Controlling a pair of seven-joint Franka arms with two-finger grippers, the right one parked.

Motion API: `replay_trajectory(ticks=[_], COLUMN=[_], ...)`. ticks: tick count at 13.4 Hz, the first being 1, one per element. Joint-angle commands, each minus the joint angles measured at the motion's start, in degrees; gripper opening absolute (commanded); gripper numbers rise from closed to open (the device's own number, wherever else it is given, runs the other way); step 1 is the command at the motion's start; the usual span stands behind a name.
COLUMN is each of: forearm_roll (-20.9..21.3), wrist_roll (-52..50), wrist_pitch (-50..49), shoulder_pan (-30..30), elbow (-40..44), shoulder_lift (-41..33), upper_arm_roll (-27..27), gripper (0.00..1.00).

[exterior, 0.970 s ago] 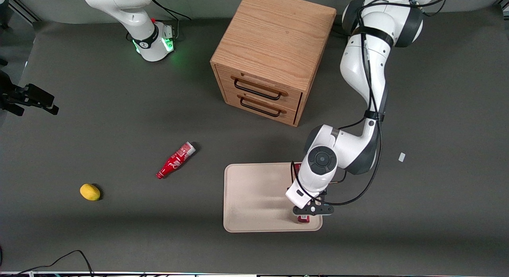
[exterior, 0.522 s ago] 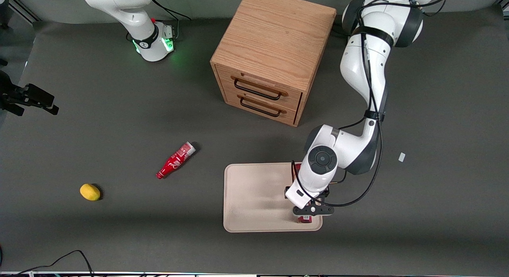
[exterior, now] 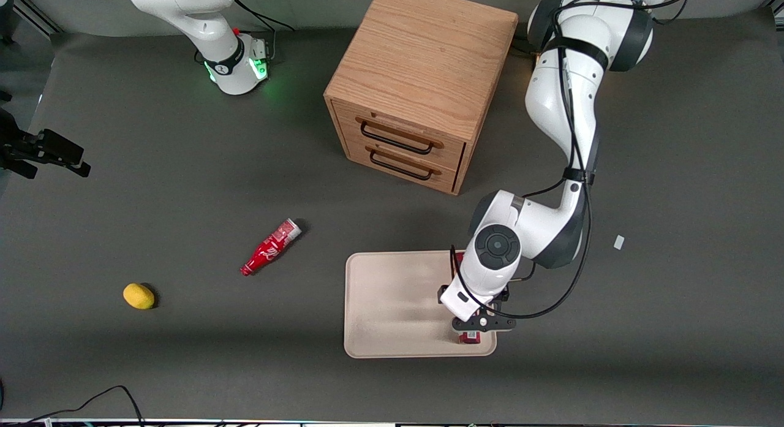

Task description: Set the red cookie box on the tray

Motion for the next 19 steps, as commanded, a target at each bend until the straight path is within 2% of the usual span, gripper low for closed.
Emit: replay_trajectory(ticks=[1, 3, 7, 10, 12, 16, 17, 19], forearm_roll=[0.63, 0.10, 0.80, 3.25, 3.79, 3.97, 4.40, 5.72], wrist_roll=[2.38, 9.22, 19.52, 24.79, 28.31, 40.08, 40.45, 40.37], wrist_pitch=[-10.66, -16.21, -12.46, -13.59, -15.86, -19.30, -19.39, -20.53], shoulder_pan=[0.56, 3.44, 9.78, 13.99, 16.90, 24.10, 23.77, 18.88], elbow=[-0.63, -4.91, -28.26, -37.96, -39.92, -39.48, -38.96, -38.43], shoulder_lift=[-7.82, -15.71, -36.00, -46.66, -50.19, -52.14, -51.96, -51.88], upper_arm_roll=[0.57, 0.66, 0.74, 0.74, 0.74, 0.83, 1.53, 7.13], gripper=[1.00, 1.00, 1.00, 1.00, 1.00, 1.00, 1.00, 1.00])
